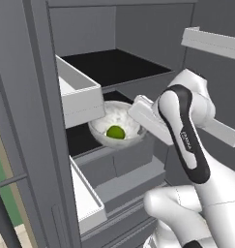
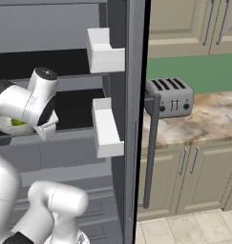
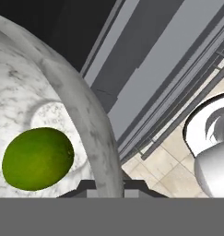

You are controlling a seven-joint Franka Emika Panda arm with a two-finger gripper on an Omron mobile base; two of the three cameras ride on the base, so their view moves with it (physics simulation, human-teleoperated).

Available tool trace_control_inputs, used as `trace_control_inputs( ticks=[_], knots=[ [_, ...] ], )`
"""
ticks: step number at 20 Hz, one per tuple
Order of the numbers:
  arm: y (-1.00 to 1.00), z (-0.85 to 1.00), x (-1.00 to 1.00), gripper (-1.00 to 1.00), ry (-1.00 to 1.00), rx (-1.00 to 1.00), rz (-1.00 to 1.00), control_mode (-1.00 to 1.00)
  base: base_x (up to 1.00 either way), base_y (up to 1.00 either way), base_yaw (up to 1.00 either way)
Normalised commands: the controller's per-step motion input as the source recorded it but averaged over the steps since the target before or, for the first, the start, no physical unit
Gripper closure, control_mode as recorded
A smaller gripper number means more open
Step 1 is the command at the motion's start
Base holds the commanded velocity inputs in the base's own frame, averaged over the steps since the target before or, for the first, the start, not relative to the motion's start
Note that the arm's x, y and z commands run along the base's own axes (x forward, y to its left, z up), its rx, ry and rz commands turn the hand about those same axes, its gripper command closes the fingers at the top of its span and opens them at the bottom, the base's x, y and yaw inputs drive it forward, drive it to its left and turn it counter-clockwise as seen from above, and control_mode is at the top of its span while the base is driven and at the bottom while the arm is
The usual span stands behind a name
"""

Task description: Move the glass cup from next to the sink to the open cabinet. Then, move the bowl with the lime to the fridge to clear the area for faucet cleaning.

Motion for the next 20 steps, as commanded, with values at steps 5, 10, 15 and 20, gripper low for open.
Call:
trace_control_inputs(
  ticks=[5,10,15,20],
  knots=[
    [0.41,0.0,0.83,1.0,0.0,0.0,-0.1,-1.0,0.0,0.0,0.0],
    [0.19,-0.25,0.79,1.0,0.09,0.0,-0.1,-1.0,0.0,0.0,0.0],
    [0.02,-0.53,0.59,1.0,0.2,0.0,-0.06,-1.0,0.0,0.0,0.0],
    [0.21,-0.11,0.84,1.0,0.07,0.0,-0.1,-1.0,0.0,0.0,0.0]
  ],
)
